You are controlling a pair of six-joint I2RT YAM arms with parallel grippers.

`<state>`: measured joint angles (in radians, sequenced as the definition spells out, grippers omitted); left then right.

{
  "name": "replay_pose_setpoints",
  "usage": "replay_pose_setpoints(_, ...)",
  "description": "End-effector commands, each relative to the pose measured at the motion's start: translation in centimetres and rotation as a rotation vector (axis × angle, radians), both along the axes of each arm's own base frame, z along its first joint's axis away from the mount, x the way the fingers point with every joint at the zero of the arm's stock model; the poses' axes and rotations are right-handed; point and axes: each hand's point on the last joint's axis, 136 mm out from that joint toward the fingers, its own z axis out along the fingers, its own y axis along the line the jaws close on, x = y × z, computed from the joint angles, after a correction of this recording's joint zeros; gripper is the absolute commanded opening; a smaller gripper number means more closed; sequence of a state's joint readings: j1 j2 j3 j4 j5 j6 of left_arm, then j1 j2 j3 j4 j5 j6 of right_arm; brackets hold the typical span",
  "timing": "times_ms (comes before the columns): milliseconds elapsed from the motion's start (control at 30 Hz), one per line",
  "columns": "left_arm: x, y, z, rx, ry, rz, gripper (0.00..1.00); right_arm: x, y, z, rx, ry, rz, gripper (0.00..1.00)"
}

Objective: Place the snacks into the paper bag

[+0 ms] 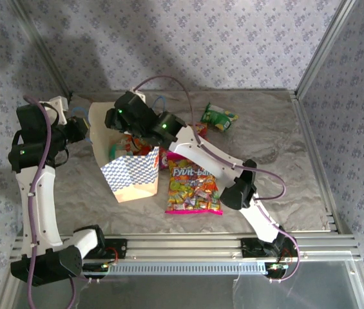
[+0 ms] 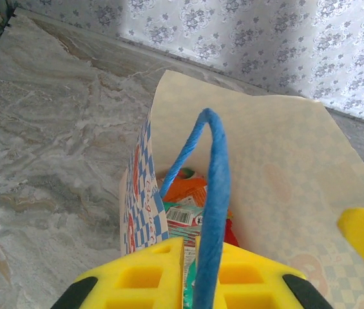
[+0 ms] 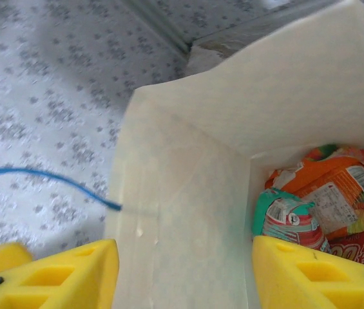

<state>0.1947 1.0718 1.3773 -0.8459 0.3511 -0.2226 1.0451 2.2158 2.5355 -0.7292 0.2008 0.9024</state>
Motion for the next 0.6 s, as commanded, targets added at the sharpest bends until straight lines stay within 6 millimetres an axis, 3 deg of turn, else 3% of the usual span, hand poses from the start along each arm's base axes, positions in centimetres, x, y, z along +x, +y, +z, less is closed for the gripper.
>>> replay_pose_setpoints(0,-0.8,0.0,0.8,-0.002,-0.015,0.012,0.14,-1.7,-1.0,4.7,0.008,-0.113,0.133,0.59)
replay_pose_setpoints(100,-1.0,0.1,0.7,-0.002,-0.008,0.016,0.13,-2.5,-1.6,5.7,-0.038,-0.176,0.199,0.60)
replay_pose_setpoints(233,-1.3,0.3,0.4,0.006,0.003,0.027,0.13,-3.4,-3.0,6.3,-0.114,-0.263,0.255,0.80)
replay_pose_setpoints(367,-1.5,0.7,0.1,0.030,0.014,0.044,0.14,-3.7,-4.9,6.7,-0.153,-0.324,0.248,0.88)
replay_pose_setpoints(567,-1.8,1.3,0.4,0.059,0.018,0.071,0.14,-2.5,-10.0,6.7,-0.117,-0.331,0.177,0.92)
